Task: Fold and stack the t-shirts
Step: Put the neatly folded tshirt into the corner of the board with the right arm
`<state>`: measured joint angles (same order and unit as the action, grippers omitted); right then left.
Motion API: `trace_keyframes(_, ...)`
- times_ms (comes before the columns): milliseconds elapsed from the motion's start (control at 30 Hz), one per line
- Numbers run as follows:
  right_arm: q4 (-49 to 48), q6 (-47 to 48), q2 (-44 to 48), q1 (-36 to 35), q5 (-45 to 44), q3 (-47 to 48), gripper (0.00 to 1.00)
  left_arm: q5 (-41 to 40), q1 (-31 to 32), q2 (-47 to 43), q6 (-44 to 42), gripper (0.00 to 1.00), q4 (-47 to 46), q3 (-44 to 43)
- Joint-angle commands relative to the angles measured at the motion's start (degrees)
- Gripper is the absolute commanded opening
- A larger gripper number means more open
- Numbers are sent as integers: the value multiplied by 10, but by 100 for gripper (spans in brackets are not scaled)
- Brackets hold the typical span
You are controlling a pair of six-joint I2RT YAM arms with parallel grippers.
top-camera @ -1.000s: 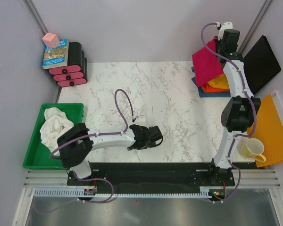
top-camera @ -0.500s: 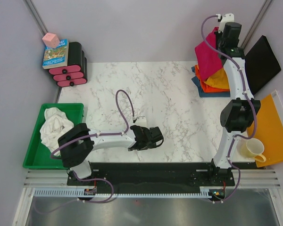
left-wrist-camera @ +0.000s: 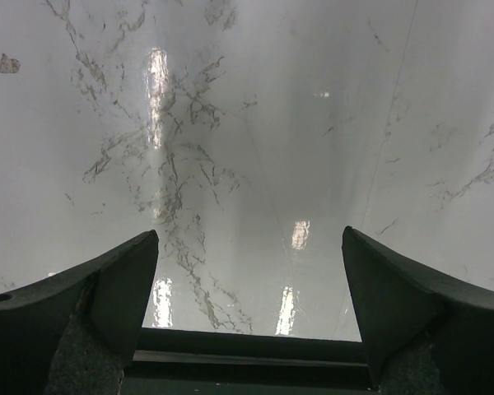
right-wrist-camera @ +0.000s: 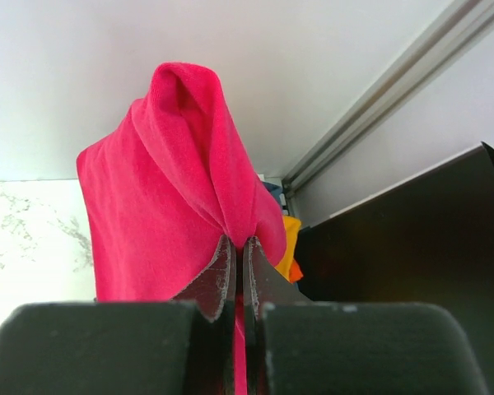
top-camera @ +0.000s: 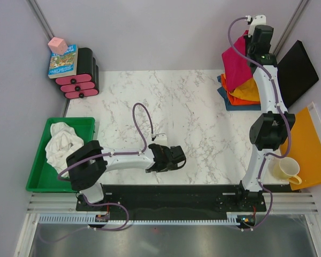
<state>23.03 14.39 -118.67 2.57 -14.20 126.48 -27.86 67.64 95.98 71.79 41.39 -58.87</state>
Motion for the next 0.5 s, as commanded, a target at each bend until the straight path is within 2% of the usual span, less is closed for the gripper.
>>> trace_keyframes(0, -51, 6, -4, 14, -26, 26, 0, -4, 9, -2, 32, 100, -11, 4)
trace_keyframes(467, -78, 6, -62, 58, -40, -40, 0, 8, 13, 25, 22, 100, -10, -22)
